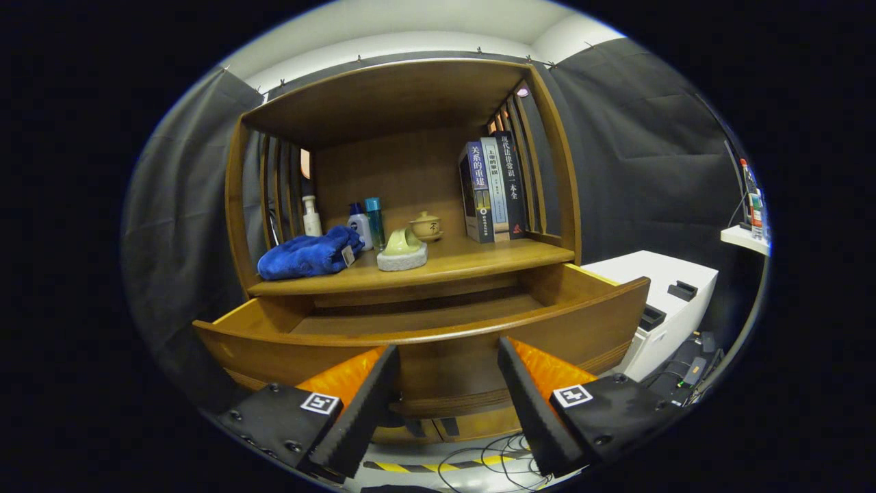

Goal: Pull open the drawer, take out the items inside it, and place them on the countertop above the cabinet.

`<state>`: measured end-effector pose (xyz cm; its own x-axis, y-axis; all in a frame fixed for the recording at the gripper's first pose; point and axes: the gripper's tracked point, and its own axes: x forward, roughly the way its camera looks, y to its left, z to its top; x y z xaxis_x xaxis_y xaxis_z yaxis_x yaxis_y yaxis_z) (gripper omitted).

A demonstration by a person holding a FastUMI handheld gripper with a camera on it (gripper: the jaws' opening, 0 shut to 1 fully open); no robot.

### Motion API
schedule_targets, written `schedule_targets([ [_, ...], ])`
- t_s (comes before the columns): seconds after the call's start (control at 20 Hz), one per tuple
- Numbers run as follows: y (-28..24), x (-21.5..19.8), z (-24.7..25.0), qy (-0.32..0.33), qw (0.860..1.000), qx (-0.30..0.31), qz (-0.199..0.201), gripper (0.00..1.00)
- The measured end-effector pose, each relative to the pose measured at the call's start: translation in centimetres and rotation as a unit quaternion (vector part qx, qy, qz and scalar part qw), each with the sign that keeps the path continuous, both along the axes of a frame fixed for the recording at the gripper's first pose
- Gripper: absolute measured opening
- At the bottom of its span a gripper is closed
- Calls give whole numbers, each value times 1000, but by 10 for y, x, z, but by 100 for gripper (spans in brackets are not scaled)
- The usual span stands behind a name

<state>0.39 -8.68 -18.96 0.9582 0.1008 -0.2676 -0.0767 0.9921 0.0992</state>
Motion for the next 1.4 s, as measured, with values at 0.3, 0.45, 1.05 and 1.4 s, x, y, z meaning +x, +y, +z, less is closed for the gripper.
schedule_targets([
  [0.3,5,31,-2,1,1000,-6,-2,98],
  [0.45,7,44,-3,5,1000,6,-9,98],
  [1.05,13,84,-4,25,1000,-13,0,98],
  [1.4,16,107,-5,31,999,-18,-6,98],
])
